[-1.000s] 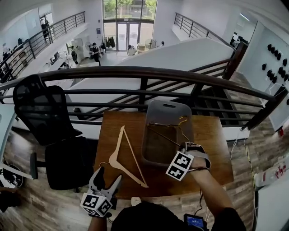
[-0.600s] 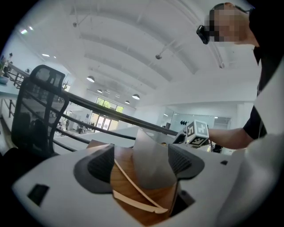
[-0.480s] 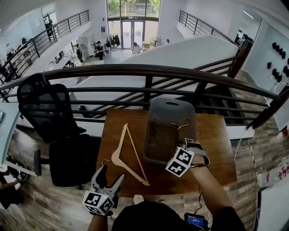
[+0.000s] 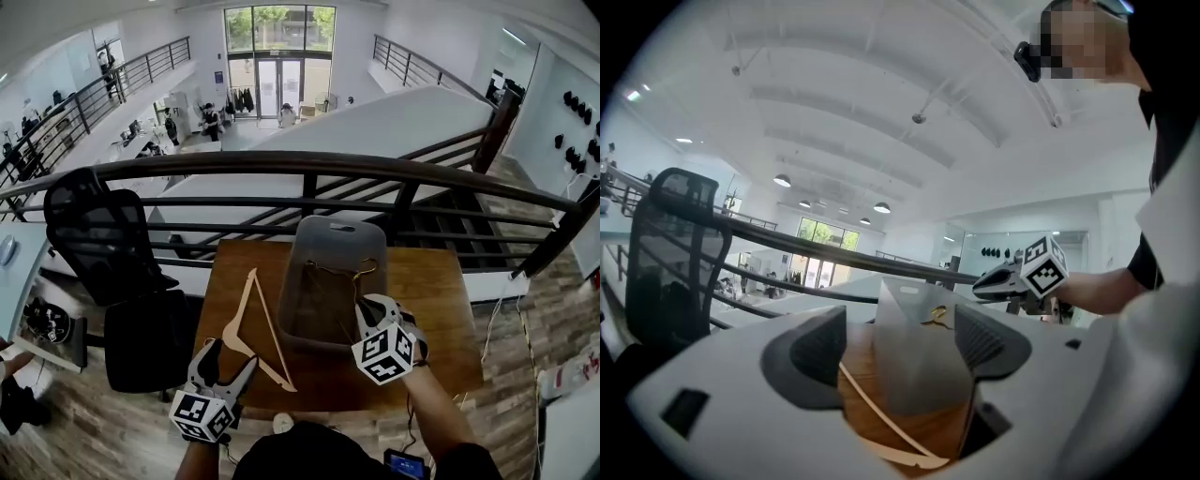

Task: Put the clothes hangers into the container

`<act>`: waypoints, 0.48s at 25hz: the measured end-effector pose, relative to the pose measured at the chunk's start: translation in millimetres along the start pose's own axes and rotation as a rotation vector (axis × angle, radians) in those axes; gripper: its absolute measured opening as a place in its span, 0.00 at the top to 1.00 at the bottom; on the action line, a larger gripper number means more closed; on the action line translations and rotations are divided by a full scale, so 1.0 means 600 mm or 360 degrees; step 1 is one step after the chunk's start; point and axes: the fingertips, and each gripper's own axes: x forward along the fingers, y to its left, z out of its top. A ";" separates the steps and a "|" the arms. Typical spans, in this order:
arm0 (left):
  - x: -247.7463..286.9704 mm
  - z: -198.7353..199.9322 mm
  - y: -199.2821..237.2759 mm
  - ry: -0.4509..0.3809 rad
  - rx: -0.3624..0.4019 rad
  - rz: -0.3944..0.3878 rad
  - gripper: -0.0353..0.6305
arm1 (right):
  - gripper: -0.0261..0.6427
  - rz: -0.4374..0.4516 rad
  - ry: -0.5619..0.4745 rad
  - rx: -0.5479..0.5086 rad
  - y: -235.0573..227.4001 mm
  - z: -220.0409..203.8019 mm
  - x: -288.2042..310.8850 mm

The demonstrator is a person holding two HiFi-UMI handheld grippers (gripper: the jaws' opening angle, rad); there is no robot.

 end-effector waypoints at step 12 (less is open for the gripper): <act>0.042 0.057 -0.084 -0.0110 0.0109 -0.0059 0.60 | 0.97 -0.0001 -0.0982 0.1044 -0.111 -0.019 -0.179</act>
